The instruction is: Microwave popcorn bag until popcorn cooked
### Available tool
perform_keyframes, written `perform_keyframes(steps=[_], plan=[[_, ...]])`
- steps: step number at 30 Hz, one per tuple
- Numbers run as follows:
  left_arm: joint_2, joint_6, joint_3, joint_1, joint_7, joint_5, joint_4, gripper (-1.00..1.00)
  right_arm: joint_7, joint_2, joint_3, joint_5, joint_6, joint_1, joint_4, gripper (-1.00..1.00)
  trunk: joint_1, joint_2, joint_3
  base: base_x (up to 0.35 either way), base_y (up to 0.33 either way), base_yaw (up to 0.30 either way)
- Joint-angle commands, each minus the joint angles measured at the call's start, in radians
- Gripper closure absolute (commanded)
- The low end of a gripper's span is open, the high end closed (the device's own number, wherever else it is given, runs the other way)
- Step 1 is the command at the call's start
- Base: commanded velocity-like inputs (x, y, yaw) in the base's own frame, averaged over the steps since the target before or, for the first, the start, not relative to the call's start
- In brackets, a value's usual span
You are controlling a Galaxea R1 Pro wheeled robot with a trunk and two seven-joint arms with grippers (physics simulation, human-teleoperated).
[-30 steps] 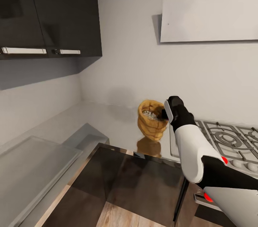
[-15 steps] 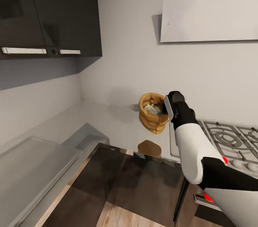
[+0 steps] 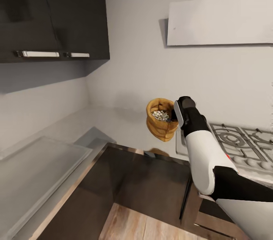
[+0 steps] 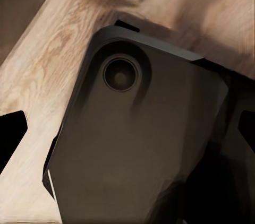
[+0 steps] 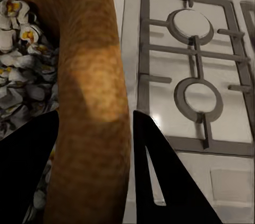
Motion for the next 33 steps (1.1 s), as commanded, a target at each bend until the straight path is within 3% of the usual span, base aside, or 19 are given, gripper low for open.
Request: perform_keyframes(steps=[1,19,22,26,33], plan=[[0.0,-0.002,-0.001,0.0,0.001,0.004,-0.001,-1.0,0.006,0.001,-0.004,0.009,0.004,-0.001,0.0,1.0,-0.001,-0.001,-0.001,-0.347,0.0,0.0],[0.001,-0.002,0.0,0.0,0.002,0.004,-0.001,-1.0,0.006,0.001,-0.002,0.006,0.004,0.0,0.022,1.0,-0.001,-0.001,-0.001,-0.347,0.0,0.0],[0.001,-0.001,0.0,0.0,0.001,0.004,-0.001,-1.0,0.007,0.001,-0.003,0.005,0.004,0.0,0.076,1.0,-0.001,-0.001,-0.001,-0.348,0.0,0.0],[0.001,0.0,0.0,0.0,0.001,0.003,-0.001,-1.0,0.009,0.001,-0.006,0.004,-0.123,0.0,0.232,1.0,-0.001,-0.001,-0.001,-0.347,0.0,0.0],[0.001,0.0,0.0,0.0,0.001,0.003,-0.001,-1.0,0.015,0.001,-0.01,-0.024,-0.222,0.0,0.366,1.0,-0.001,-0.001,-0.001,-0.347,0.0,0.0]])
